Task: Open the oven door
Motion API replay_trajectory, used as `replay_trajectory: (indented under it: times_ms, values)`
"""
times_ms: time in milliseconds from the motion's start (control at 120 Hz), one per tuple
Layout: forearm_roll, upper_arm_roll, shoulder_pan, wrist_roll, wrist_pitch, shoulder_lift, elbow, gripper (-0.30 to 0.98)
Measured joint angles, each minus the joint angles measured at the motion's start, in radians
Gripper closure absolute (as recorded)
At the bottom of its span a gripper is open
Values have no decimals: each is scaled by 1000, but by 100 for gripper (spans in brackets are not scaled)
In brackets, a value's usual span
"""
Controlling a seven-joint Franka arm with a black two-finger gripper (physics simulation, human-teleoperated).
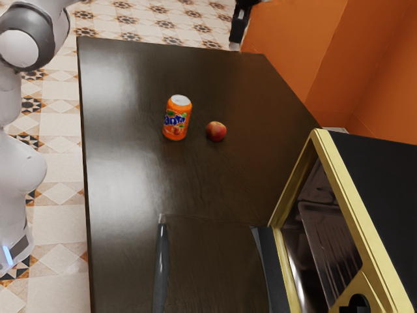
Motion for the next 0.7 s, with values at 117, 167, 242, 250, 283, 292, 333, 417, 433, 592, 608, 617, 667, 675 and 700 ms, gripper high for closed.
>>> replay_trajectory:
  times_ms: [117,167,242,250,283,292,333,417,433,592,608,617,667,675,700]
  values:
    - [-65,414,-271,16,4,34,45,1]
    - [-102,888,-692,14,-10,36,74,1]
    - [-181,1236,-941,3,-22,36,90,1]
    - [-188,1252,-949,2,-21,36,91,1]
    - [-211,1294,-969,-4,-18,36,94,0]
    - [-215,1301,-973,-6,-17,36,95,0]
    - [-245,1324,-990,-13,-13,32,97,0]
    - [-305,1344,-1009,-28,-5,35,103,0]
    - [-315,1344,-1010,-31,-3,42,102,0]
    - [-399,1350,-1016,-63,39,176,30,0]
    - [-404,1351,-1016,-66,44,183,25,0]
    - [-407,1351,-1016,-68,46,185,23,0]
    - [-421,1352,-1013,-77,58,194,16,0]
    - [-423,1352,-1011,-79,59,195,16,0]
    - [-432,1353,-1004,-86,63,197,14,0]
